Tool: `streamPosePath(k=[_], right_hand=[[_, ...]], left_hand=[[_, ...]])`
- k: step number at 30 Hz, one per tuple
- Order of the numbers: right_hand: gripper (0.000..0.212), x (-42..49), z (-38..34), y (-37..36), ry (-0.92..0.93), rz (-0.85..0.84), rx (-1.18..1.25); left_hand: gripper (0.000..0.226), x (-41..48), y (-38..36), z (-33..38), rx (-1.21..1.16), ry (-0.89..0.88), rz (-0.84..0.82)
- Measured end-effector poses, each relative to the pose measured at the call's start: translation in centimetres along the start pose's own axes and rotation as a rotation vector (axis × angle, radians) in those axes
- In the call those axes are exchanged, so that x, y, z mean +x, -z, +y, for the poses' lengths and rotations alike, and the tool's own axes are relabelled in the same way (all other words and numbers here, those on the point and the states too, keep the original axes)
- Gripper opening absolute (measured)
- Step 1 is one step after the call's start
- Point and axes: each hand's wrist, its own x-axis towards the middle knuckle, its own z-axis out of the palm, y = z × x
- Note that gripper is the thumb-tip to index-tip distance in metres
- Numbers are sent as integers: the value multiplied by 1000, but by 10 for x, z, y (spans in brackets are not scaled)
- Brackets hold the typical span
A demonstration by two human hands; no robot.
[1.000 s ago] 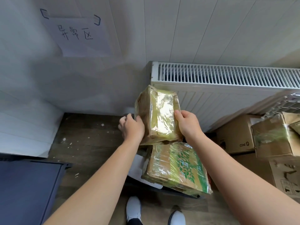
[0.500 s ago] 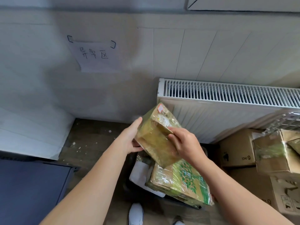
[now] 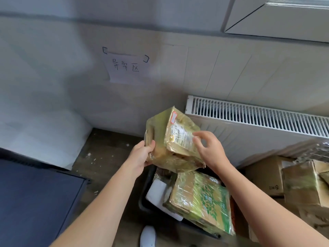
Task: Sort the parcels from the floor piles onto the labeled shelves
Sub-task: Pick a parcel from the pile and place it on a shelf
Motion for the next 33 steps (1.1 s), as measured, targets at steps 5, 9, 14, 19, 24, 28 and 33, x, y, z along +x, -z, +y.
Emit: streamPosePath(k=[5, 9, 14, 19, 24, 28, 33], right_hand=[[67, 20, -16, 8, -210, 61, 32], [67, 27, -32, 11, -230, 6, 126], [48, 33, -59, 9, 25, -12, -112], [61, 39, -106, 2, 150, -114, -88], [74, 37, -138, -9, 122, -169, -79], [77, 39, -162, -18, 76, -98, -171], [61, 45, -201, -36, 49, -28, -281]], left_hand=[[32, -5, 18, -2, -109, -4, -50], [33, -9, 33, 10, -158, -14, -83], [34, -10, 54, 20, -89, -18, -101], [37, -11, 68, 32, 51, -32, -133], [35, -14, 80, 48, 102, -33, -166], [32, -16, 92, 61, 28, -58, -18], [69, -32, 110, 74, -57, -121, 128]])
